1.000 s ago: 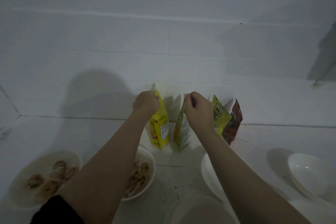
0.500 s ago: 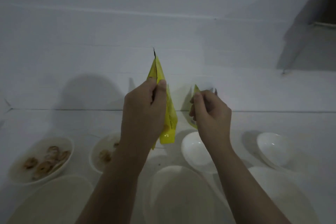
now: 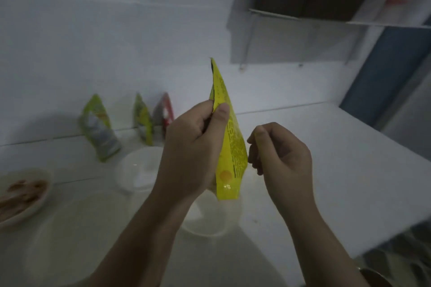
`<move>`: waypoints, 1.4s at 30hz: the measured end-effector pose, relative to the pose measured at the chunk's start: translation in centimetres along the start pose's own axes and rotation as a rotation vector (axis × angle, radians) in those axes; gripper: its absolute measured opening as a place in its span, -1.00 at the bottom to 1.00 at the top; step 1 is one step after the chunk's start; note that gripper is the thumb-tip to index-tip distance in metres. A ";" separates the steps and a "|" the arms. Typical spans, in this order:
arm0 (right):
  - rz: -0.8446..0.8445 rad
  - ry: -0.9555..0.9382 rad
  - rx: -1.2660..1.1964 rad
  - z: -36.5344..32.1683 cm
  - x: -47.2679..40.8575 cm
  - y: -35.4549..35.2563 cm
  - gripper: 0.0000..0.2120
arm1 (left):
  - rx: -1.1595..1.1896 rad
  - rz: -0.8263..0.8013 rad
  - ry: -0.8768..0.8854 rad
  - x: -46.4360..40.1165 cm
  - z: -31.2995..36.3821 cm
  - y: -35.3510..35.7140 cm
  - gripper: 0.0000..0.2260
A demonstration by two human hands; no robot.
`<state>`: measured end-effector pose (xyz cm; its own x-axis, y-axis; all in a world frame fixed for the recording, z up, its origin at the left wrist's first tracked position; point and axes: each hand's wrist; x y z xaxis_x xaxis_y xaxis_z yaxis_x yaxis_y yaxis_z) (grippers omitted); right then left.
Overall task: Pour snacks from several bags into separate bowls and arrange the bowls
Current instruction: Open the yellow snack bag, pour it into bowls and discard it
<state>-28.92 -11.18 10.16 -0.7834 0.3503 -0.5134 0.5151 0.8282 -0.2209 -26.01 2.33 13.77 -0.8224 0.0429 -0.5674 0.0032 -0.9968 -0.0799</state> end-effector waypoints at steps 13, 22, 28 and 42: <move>-0.117 0.446 0.139 11.3 -1.0 -15.9 -0.73 | 0.019 -0.402 -0.351 2.5 -5.3 20.0 -0.61; -0.213 0.525 0.200 14.5 -1.6 -17.0 -0.64 | 0.206 -0.590 -0.789 2.0 -8.9 22.5 -0.52; -0.139 0.561 0.127 13.9 -3.9 -16.8 -0.65 | 0.298 -0.759 -0.840 1.2 -8.6 22.4 -0.53; -0.364 0.576 0.191 13.7 -5.5 -16.4 -0.58 | 0.140 -0.827 -0.575 0.3 -8.2 22.8 -0.75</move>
<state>-28.26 -32.68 5.26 -0.9497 0.2850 0.1296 0.1960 0.8639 -0.4640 -21.52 -19.81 5.10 -0.6856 0.7203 0.1057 -0.7270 -0.6699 -0.1508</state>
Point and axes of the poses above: each hand's wrist, its own x-axis away from the middle knuckle, its own y-axis out of the palm, z = x × y, and after that the axes turned 7 degrees about x, right-handed
